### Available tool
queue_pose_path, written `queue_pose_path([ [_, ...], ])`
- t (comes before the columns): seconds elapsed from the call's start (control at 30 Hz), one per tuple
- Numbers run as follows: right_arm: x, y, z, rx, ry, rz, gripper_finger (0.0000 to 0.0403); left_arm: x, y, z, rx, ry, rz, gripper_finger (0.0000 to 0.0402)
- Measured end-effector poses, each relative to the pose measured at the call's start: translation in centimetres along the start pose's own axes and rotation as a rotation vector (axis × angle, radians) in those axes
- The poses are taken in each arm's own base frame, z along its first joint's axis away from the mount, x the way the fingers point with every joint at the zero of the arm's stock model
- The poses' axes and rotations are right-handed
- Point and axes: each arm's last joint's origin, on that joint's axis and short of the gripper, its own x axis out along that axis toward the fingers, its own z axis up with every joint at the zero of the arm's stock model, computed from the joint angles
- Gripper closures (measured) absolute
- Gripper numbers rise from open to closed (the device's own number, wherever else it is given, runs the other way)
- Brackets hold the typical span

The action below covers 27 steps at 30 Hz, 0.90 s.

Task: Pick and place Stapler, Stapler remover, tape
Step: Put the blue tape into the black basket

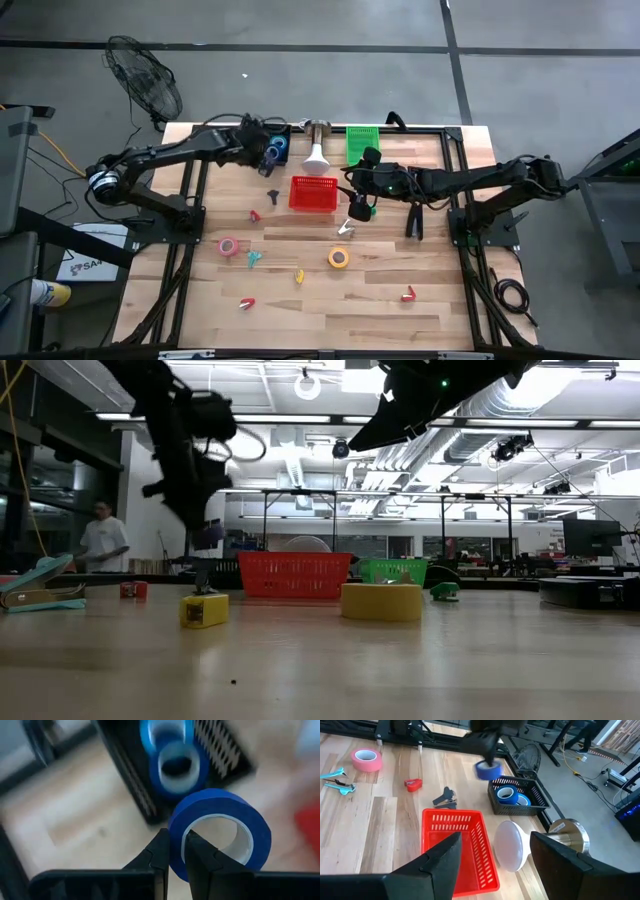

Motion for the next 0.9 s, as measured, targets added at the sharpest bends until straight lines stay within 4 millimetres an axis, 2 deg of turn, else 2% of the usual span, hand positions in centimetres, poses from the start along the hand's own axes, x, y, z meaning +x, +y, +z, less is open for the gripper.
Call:
queue_pose_path([
  [0.13,0.0,0.0,0.0,-0.001,0.002,0.000,0.0176,-1.0,0.0,2.4,0.015,-0.134,0.031,0.0367],
  [0.23,0.0,0.0,0.0,-0.001,0.002,0.000,0.0176,-0.6,0.5,3.8,0.004,-0.149,0.043,0.0366],
  [0.57,0.0,-0.1,-0.1,-0.001,0.007,-0.005,0.0176,5.2,2.2,6.8,-0.011,-0.098,0.121,0.0366],
  [0.7,0.1,-0.3,-0.3,-0.003,0.027,-0.011,0.0176,6.2,2.4,7.6,-0.016,-0.111,0.131,0.0365],
  [0.9,0.2,-0.8,-0.5,0.011,0.045,-0.021,0.0176,7.4,2.1,7.2,0.014,-0.057,0.114,0.0365],
])
